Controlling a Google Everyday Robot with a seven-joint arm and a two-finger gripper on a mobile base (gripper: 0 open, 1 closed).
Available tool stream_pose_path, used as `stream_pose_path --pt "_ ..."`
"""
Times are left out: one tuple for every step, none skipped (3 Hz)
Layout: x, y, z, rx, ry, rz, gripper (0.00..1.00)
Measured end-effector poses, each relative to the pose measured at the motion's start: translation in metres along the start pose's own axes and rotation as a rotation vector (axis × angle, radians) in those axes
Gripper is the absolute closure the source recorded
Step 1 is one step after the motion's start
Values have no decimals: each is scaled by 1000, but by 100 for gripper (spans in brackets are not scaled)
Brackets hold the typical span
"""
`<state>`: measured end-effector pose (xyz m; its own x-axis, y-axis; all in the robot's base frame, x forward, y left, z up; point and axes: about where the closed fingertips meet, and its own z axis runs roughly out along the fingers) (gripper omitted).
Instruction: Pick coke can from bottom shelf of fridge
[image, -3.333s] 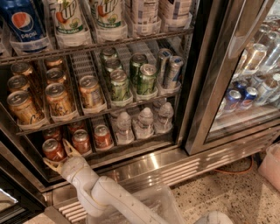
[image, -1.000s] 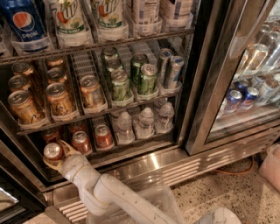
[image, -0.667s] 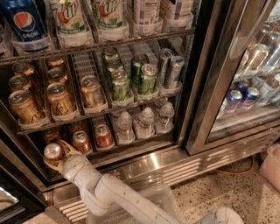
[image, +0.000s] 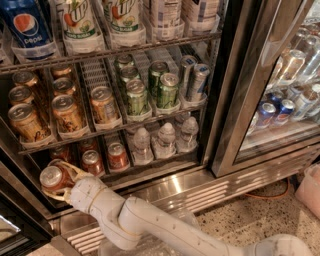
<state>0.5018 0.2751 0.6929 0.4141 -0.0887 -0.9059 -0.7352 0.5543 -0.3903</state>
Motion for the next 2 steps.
stream_pose_path --pt "-36 -2 -16 -33 -39 -23 100" --pt "-55 2 -45 -98 -64 19 100"
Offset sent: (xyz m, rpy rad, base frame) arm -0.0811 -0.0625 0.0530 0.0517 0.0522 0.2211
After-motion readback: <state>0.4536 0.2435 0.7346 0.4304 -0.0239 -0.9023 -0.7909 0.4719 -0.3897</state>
